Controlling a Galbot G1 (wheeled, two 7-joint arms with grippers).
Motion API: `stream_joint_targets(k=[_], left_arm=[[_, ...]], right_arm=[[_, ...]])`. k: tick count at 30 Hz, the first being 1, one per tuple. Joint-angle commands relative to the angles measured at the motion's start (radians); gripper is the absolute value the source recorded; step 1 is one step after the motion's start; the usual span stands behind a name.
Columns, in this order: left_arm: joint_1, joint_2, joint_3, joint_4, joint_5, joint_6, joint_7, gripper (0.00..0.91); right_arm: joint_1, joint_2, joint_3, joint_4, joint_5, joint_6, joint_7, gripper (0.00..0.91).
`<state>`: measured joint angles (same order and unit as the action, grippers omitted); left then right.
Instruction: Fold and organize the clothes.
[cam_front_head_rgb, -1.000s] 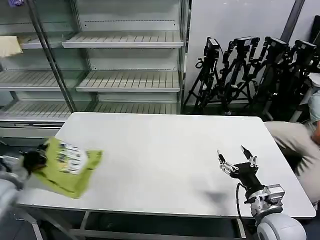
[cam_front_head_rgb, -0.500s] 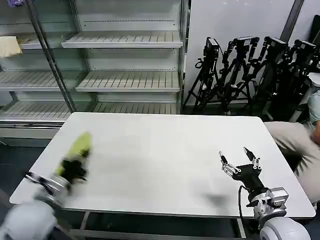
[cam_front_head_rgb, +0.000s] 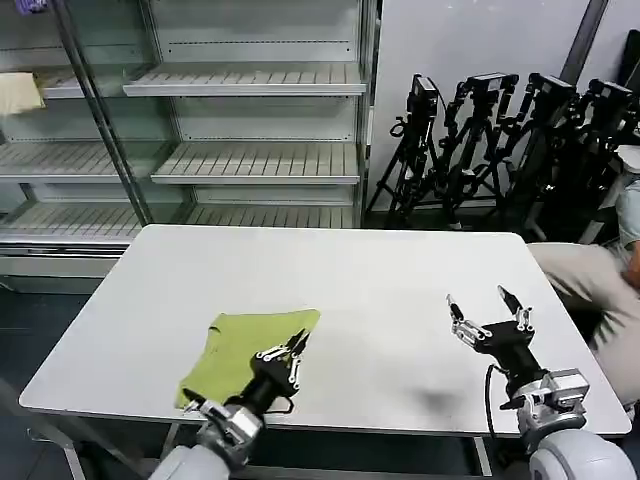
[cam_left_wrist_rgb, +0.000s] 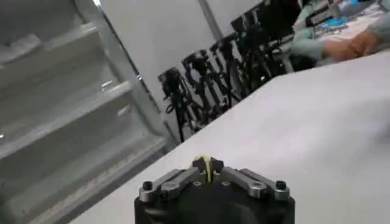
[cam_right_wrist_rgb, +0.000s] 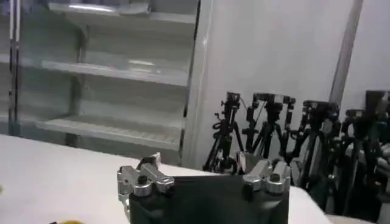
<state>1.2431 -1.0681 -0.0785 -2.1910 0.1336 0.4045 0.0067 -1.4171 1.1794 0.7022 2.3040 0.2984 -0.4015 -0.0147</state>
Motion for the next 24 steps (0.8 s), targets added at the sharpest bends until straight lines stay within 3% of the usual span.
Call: stream_joint_targets(k=[1,11,16,17,18,24], left_arm=[[-0.291,-0.118,0.178,0.212,0.028,-0.028,0.012,0.01],[-0.329,-0.192,0.297,0.3,0.06,-0.104,0.047,0.01],[-0.338,-0.204,0.332,0.304,0.044,-0.1,0.05,0.03],[-0.333,-0.2,0.335,0.294,0.027,-0.094,0.046,0.121],[-0.328,-0.194,0.341,0.278,0.0,-0.079,0.033,0.907],[-0.254,-0.132,0.282,0.139,-0.354,-0.086,-0.033,0.907]], right_arm=[[0.077,-0.035,0.045,0.007,0.007,-0.014,0.006,0.907],[0.085,-0.019,0.026,0.004,0.007,-0.011,0.032,0.907],[0.088,-0.023,0.039,0.004,0.014,-0.013,0.035,0.907],[0.09,-0.025,0.042,0.002,0.015,-0.014,0.035,0.907],[0.092,-0.027,0.047,-0.001,0.015,-0.015,0.035,0.907],[0.136,-0.038,0.075,-0.09,0.018,-0.038,0.028,0.907]])
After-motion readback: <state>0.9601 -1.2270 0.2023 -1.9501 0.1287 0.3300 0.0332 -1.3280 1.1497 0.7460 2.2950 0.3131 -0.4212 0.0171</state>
